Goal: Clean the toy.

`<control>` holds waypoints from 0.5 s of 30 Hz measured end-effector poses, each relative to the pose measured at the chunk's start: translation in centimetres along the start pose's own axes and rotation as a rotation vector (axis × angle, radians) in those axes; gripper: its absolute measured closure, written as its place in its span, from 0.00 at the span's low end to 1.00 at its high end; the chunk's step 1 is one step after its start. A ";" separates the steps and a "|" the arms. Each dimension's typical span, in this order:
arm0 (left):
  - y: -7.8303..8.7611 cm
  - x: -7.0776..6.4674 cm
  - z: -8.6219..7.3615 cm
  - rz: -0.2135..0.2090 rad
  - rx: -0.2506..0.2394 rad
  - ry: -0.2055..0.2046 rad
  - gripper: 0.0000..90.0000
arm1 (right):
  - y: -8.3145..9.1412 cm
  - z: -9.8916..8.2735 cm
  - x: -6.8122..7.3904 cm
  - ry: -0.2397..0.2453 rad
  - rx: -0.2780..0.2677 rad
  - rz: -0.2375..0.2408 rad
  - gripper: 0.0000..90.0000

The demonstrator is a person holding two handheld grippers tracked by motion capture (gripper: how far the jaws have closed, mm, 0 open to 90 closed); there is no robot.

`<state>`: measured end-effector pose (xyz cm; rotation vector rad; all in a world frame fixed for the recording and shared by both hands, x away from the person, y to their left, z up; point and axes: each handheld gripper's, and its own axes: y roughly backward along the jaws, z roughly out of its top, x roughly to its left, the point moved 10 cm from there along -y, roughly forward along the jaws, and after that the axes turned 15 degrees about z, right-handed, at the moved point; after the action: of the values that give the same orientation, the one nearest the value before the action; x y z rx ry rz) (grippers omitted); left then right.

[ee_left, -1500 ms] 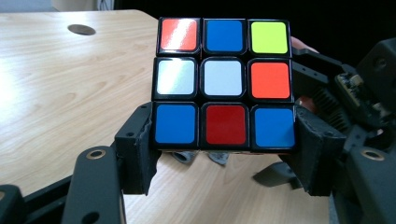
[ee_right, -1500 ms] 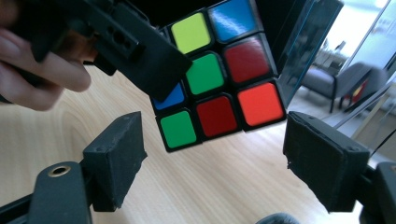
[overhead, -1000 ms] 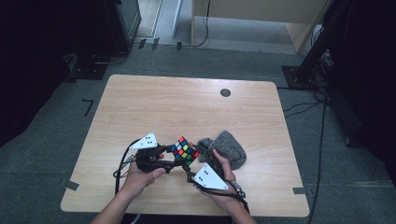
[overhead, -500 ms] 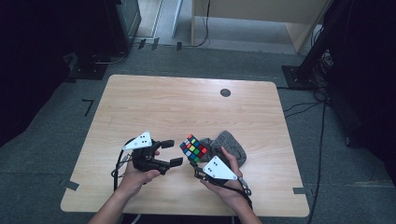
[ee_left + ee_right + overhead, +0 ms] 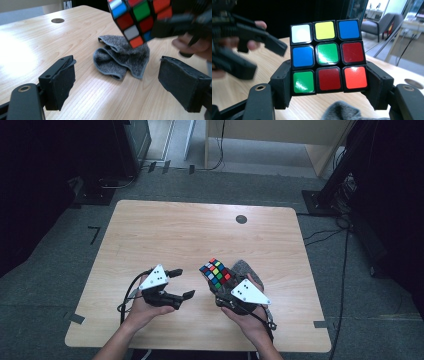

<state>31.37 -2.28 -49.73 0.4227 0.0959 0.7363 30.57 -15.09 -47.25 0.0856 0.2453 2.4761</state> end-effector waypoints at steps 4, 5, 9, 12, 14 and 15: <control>-0.3 -0.6 -0.2 0.038 -0.002 -0.079 0.16 | -0.1 0.4 0.7 -0.058 -0.001 0.033 0.38; -0.3 -0.7 -0.3 0.046 -0.002 -0.097 0.16 | -0.1 0.5 0.9 -0.071 0.001 0.039 0.38; -0.5 -1.3 -0.6 0.056 -0.001 -0.169 0.17 | -0.5 0.7 1.6 -0.112 0.013 0.060 0.38; -0.5 -1.5 -0.6 0.074 -0.008 -0.203 0.17 | -0.6 0.5 2.0 -0.147 0.024 0.080 0.38; -0.5 -1.5 -0.6 0.092 -0.013 -0.221 0.17 | -0.7 0.4 2.2 -0.177 0.034 0.086 0.38; -0.5 -1.5 -0.5 0.101 -0.017 -0.229 0.17 | -0.8 0.3 2.3 -0.190 0.037 0.092 0.38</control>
<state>30.45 -3.43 -50.49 0.4954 -0.1472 0.7827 29.26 -13.06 -47.08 0.3525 0.2095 2.5335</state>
